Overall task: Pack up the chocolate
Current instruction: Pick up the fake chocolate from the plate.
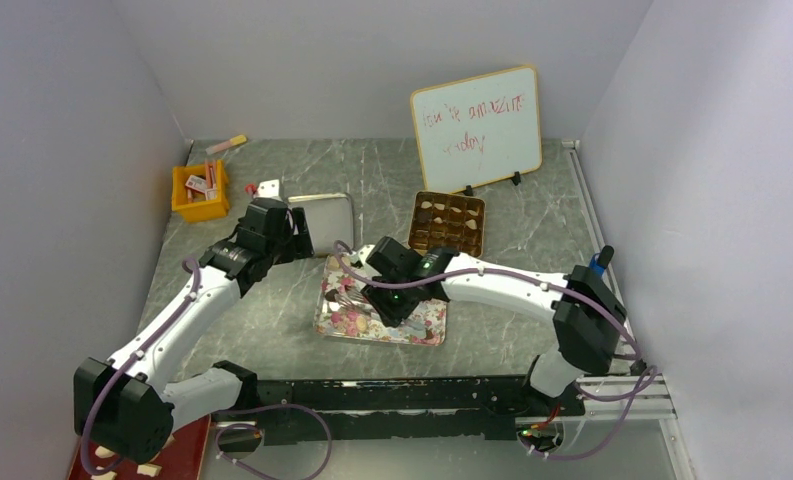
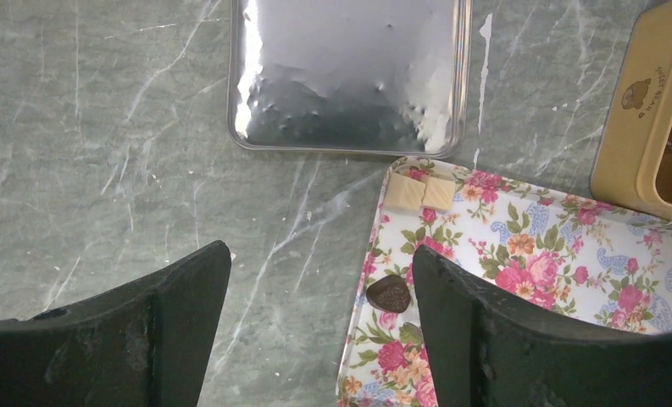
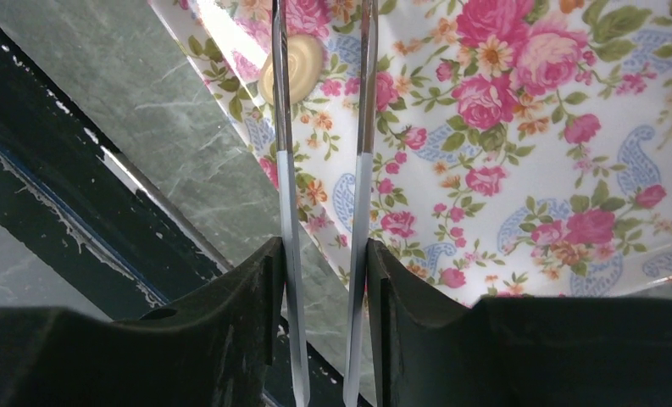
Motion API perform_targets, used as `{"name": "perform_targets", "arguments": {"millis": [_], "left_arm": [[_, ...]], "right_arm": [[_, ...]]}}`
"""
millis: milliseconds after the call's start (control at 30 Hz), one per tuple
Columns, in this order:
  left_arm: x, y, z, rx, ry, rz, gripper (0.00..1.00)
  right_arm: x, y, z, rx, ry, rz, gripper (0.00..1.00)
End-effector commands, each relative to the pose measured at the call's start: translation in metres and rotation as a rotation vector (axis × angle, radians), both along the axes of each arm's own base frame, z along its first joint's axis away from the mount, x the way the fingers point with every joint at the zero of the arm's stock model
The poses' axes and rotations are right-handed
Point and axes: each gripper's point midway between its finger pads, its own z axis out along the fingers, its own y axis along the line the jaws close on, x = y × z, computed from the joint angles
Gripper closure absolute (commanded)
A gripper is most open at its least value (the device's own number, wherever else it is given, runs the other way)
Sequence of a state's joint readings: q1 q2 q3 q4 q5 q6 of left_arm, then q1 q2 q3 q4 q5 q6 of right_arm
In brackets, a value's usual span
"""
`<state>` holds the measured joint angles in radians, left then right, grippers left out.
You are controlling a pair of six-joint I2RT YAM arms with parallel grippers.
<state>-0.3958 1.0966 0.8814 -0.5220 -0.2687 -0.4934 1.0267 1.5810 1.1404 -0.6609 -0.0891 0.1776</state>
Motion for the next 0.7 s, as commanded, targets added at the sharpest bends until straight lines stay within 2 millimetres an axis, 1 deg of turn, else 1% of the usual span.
{"name": "perform_targets", "arguments": {"millis": [0,367,667], "left_arm": [[0.005,0.003,0.013,-0.01,-0.037,0.025,0.16],[0.003,0.003,0.013,-0.015,-0.038,0.023,0.16],[0.003,0.006,0.013,-0.01,-0.041,0.03,0.16]], "right_arm": [[0.007,0.025,0.012,0.069,-0.031,0.04,0.59],[0.014,0.039,0.0,0.041,-0.035,0.061,0.54],[0.023,0.04,-0.014,-0.012,-0.052,0.056,0.55]]}}
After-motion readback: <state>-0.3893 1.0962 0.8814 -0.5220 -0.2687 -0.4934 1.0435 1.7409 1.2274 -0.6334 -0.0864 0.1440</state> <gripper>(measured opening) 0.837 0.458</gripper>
